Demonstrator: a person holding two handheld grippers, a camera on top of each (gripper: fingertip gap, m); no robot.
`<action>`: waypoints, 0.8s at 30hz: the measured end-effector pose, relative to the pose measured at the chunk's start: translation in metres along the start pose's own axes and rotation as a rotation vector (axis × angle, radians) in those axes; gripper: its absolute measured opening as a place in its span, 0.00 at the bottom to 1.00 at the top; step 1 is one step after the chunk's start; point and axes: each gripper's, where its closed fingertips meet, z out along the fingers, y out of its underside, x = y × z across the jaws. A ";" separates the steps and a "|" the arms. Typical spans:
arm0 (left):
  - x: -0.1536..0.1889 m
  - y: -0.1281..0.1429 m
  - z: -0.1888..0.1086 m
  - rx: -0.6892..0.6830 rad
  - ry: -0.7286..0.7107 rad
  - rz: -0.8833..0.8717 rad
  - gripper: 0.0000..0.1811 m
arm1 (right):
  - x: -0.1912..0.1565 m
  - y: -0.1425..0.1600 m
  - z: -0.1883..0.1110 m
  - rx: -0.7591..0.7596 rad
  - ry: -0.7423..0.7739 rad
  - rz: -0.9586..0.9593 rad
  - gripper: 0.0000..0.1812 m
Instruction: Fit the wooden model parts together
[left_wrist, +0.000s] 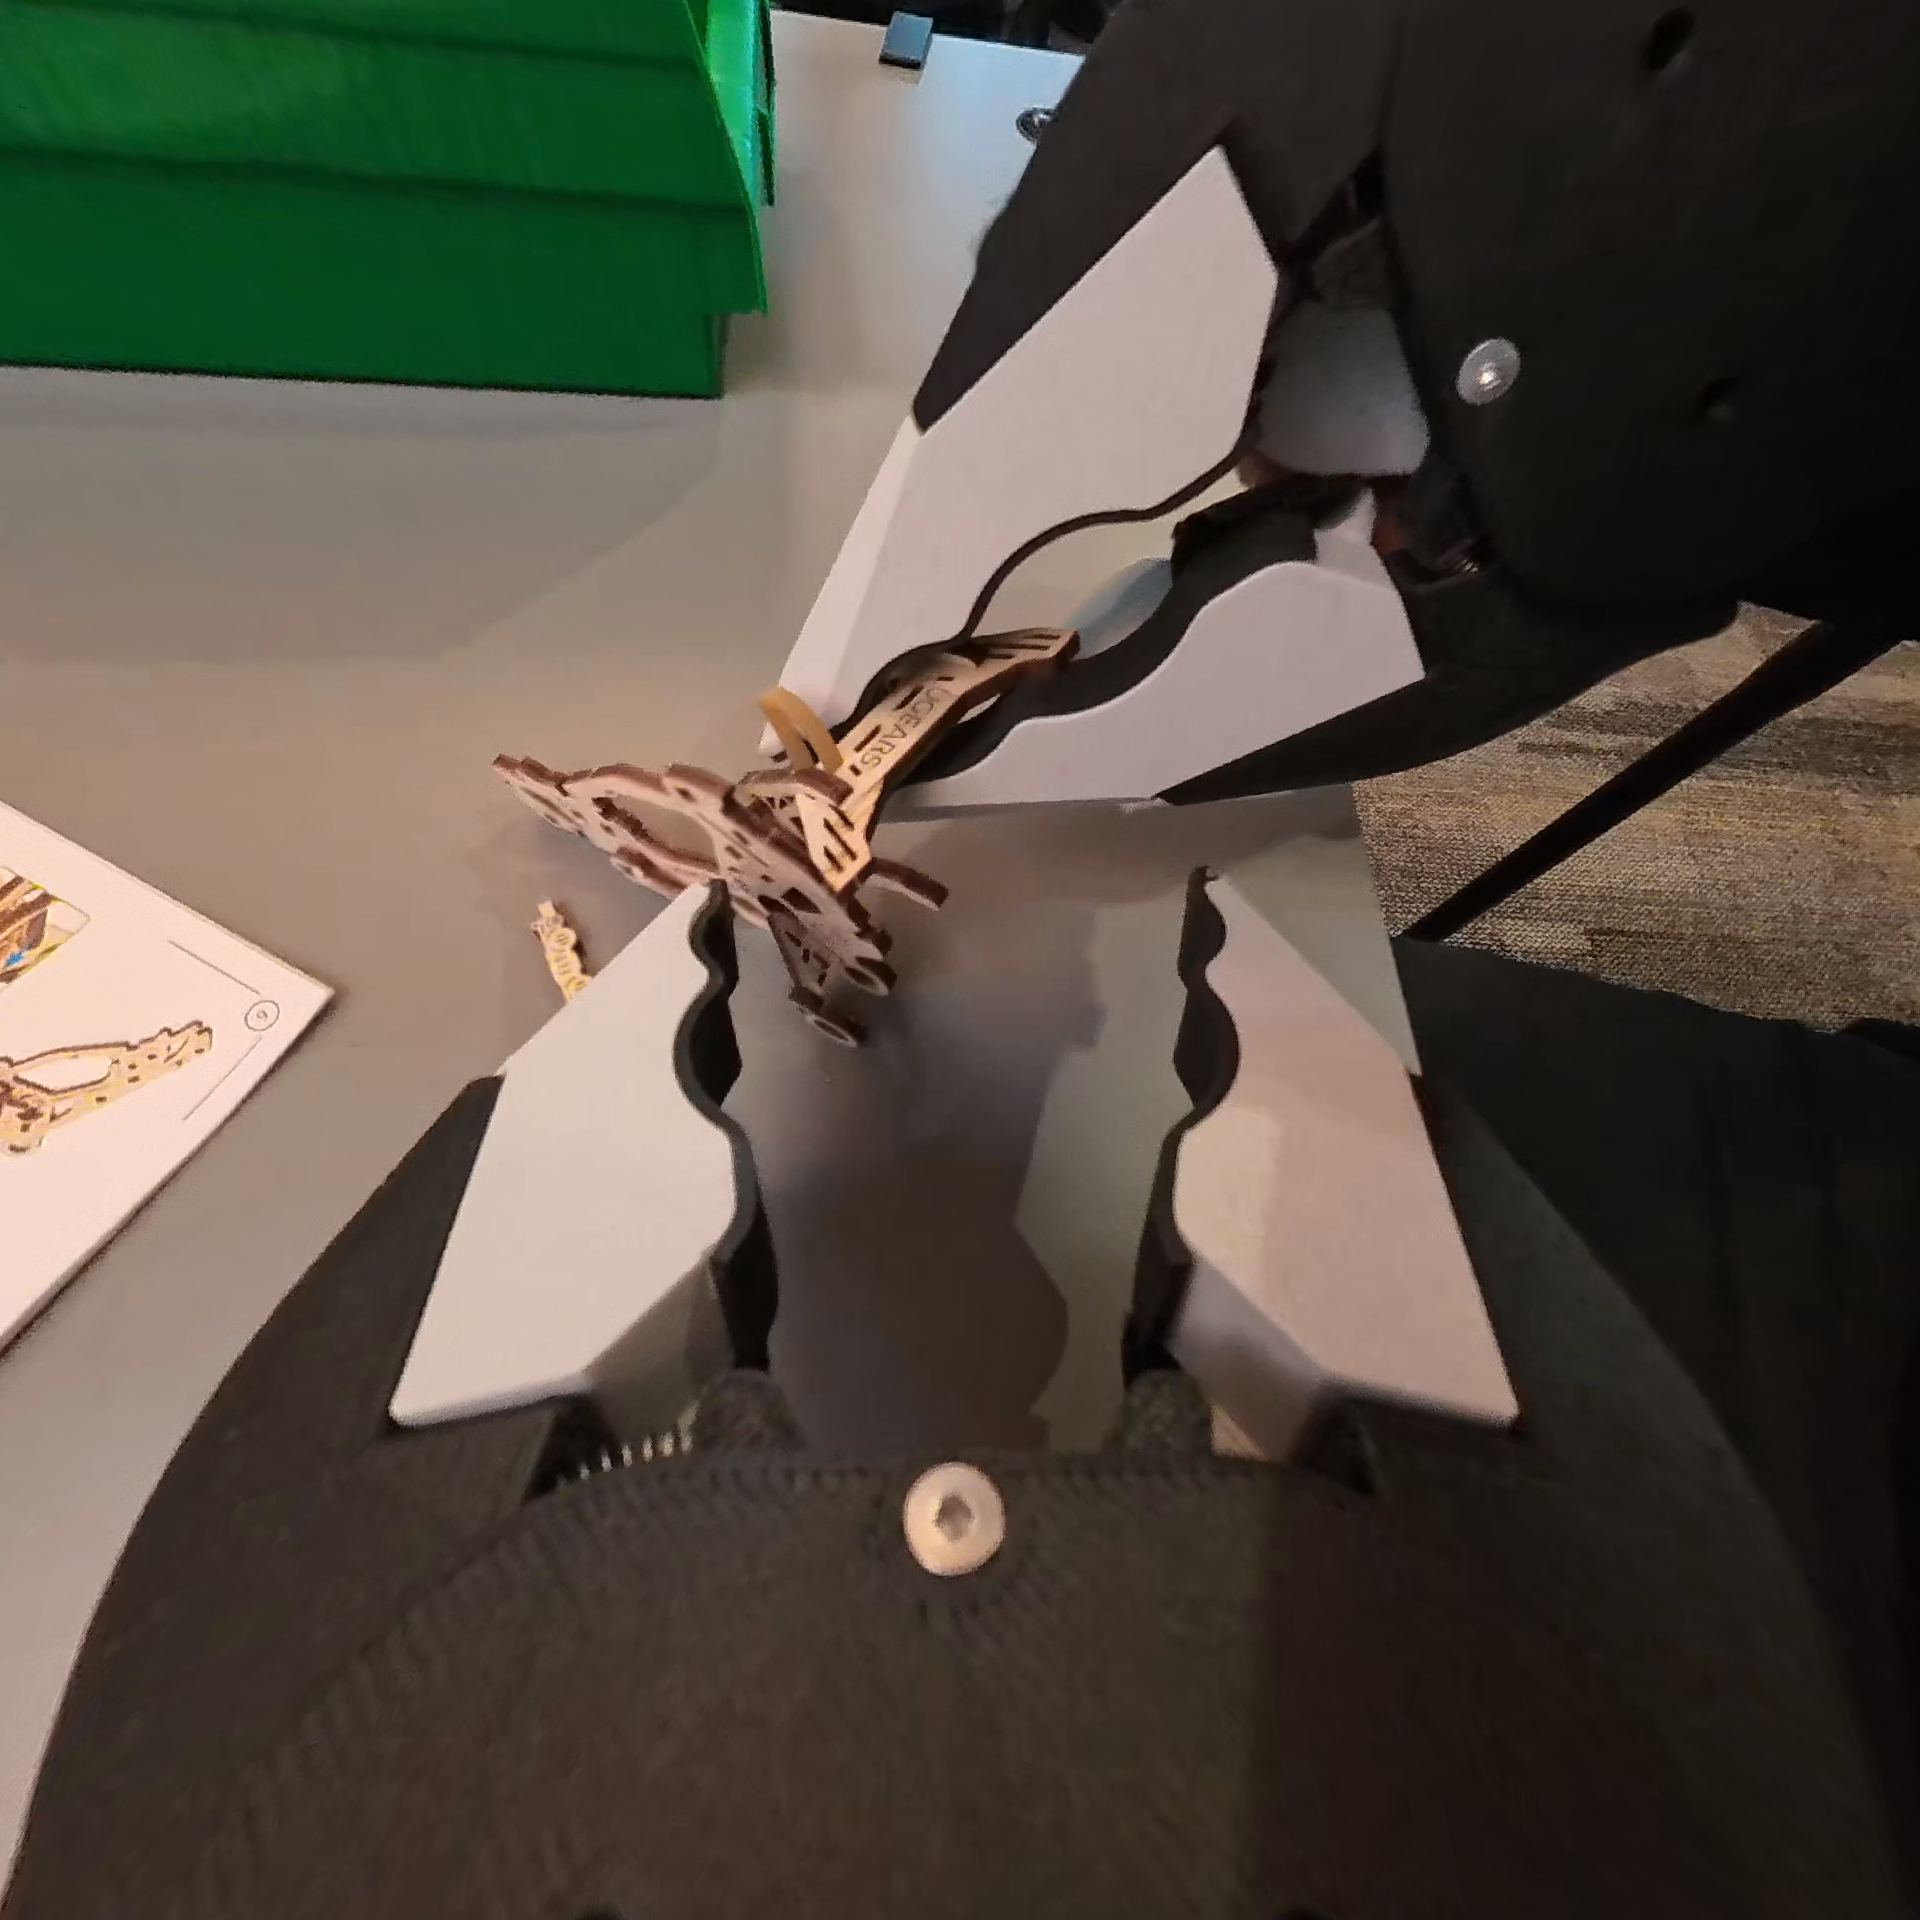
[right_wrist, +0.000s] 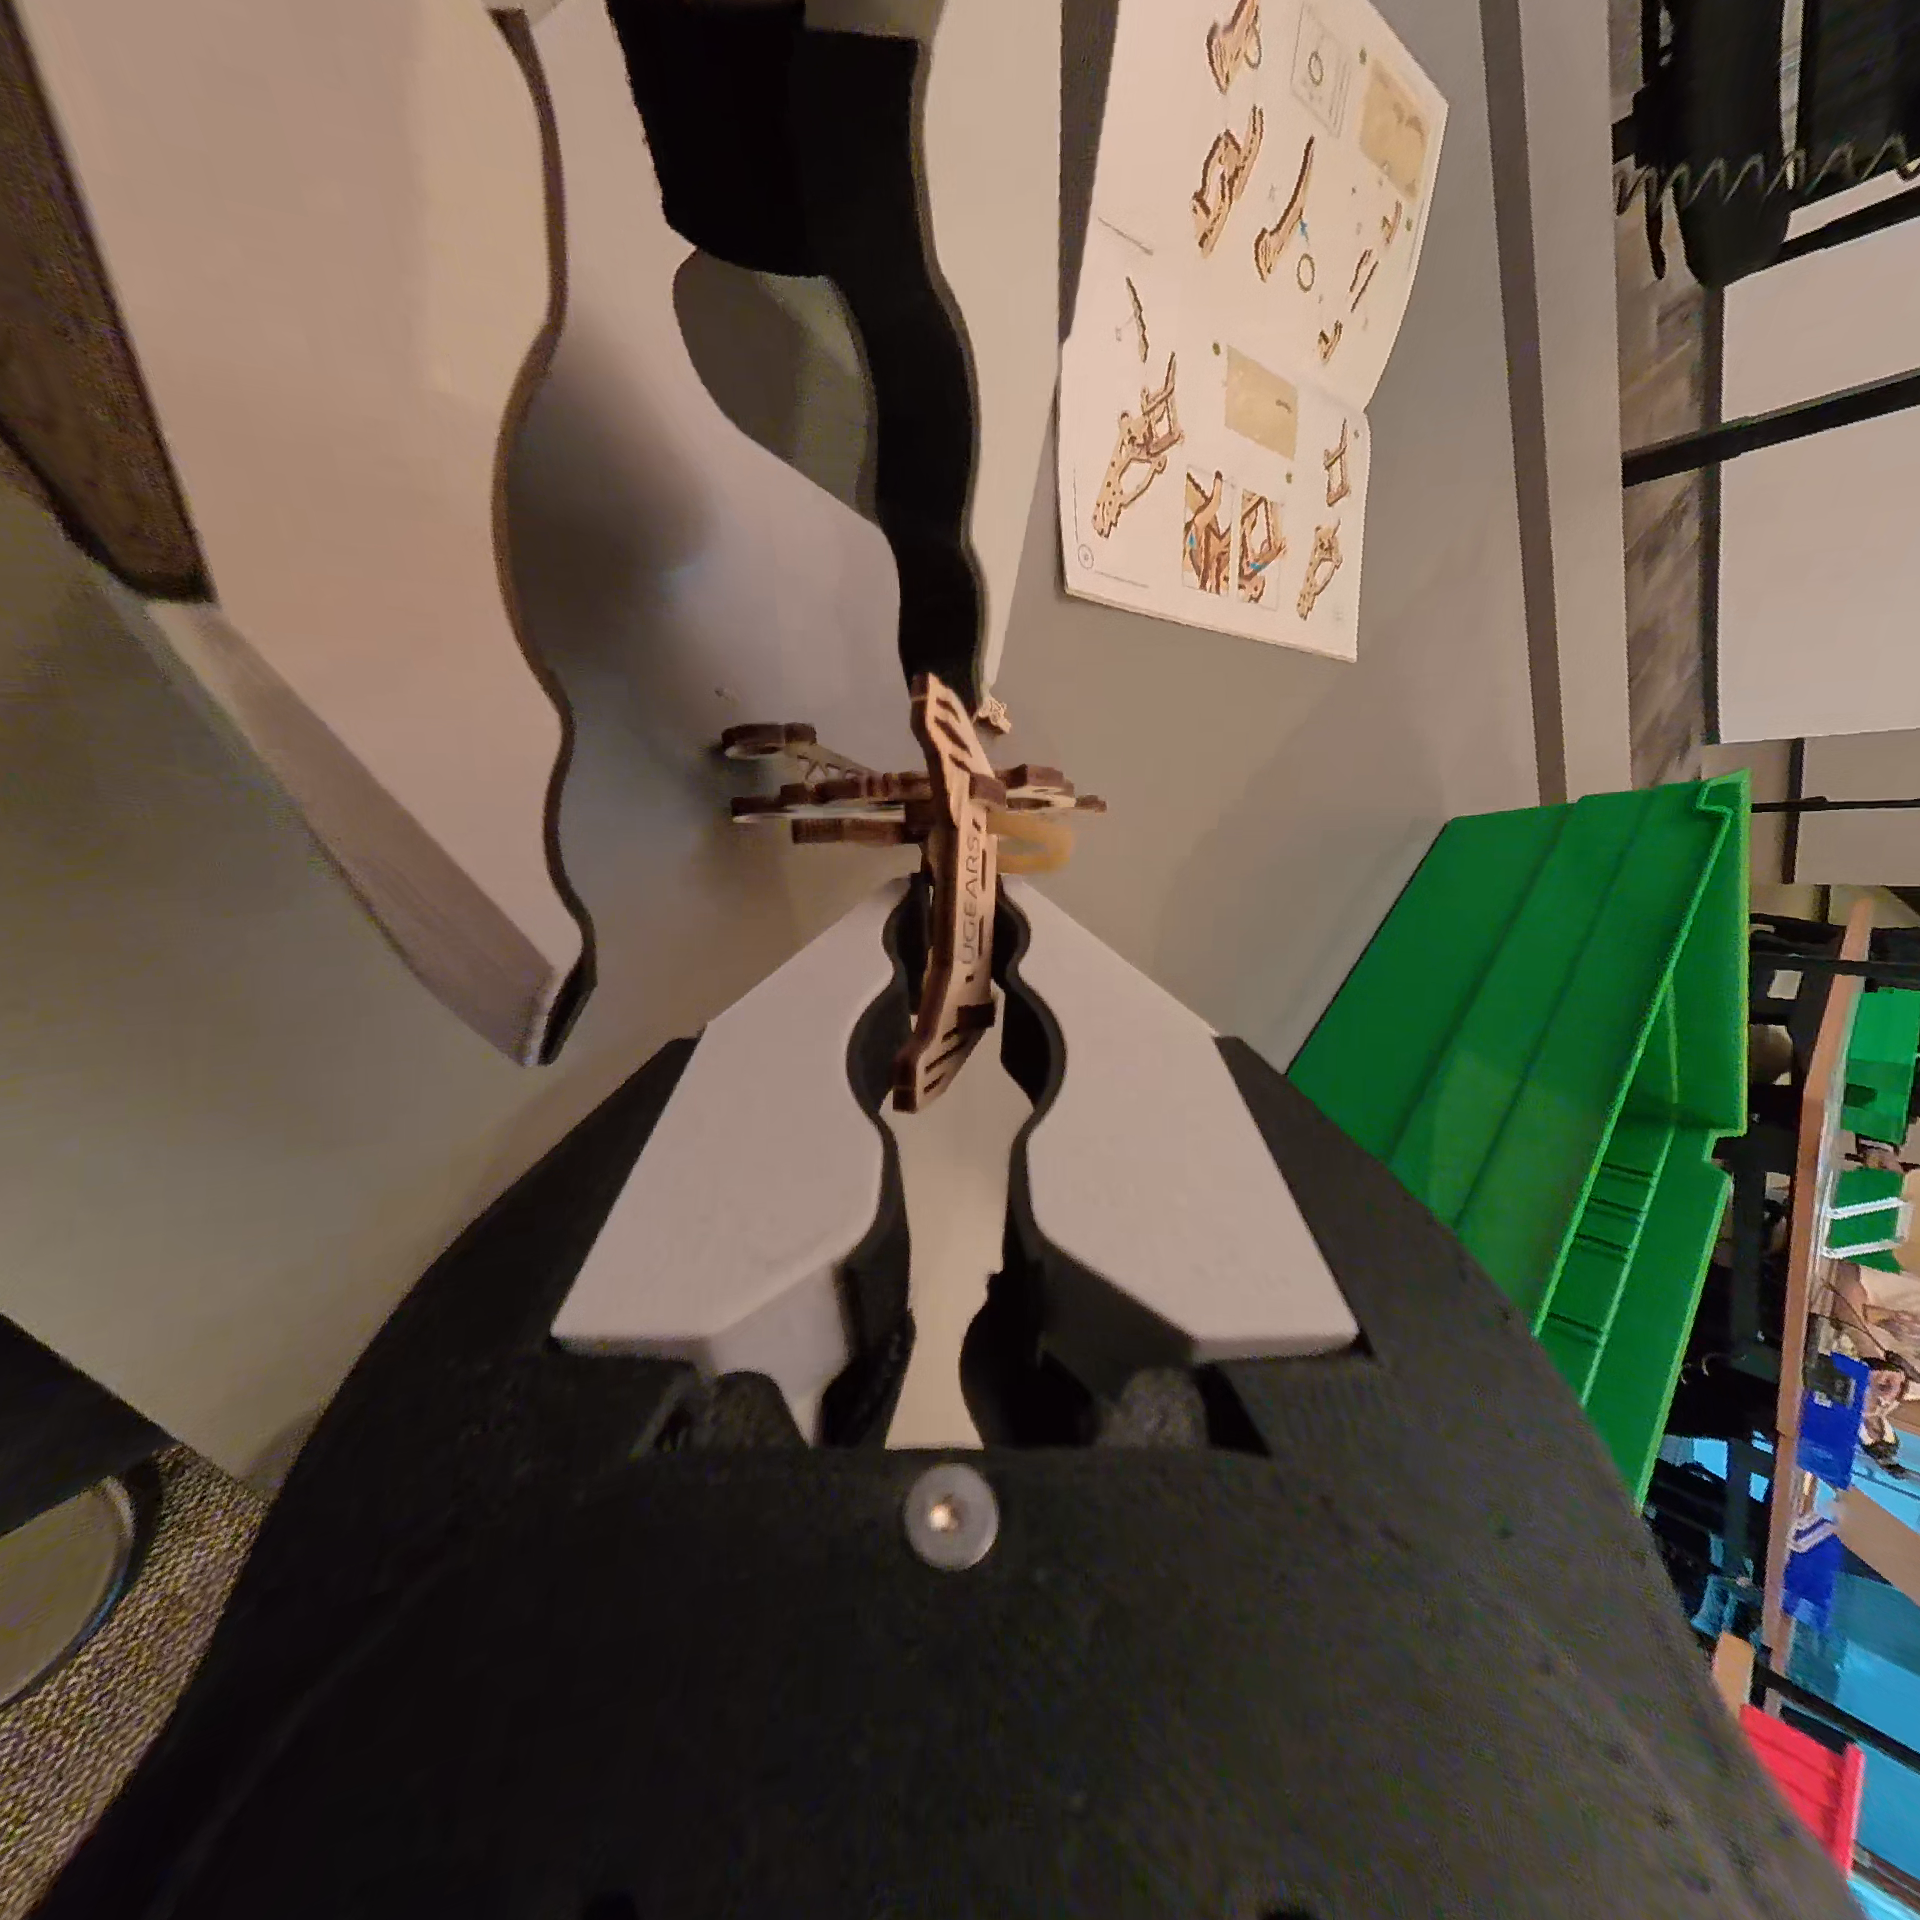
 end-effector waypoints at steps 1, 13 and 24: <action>-0.001 0.000 0.001 -0.004 -0.003 0.003 0.47 | 0.001 0.001 0.000 -0.002 0.002 0.001 0.04; 0.002 -0.004 0.008 -0.012 -0.043 0.066 0.48 | 0.000 0.004 -0.001 0.004 -0.006 -0.004 0.04; 0.002 0.000 0.010 -0.032 -0.106 0.119 0.50 | 0.001 0.000 -0.001 -0.052 0.007 -0.022 0.04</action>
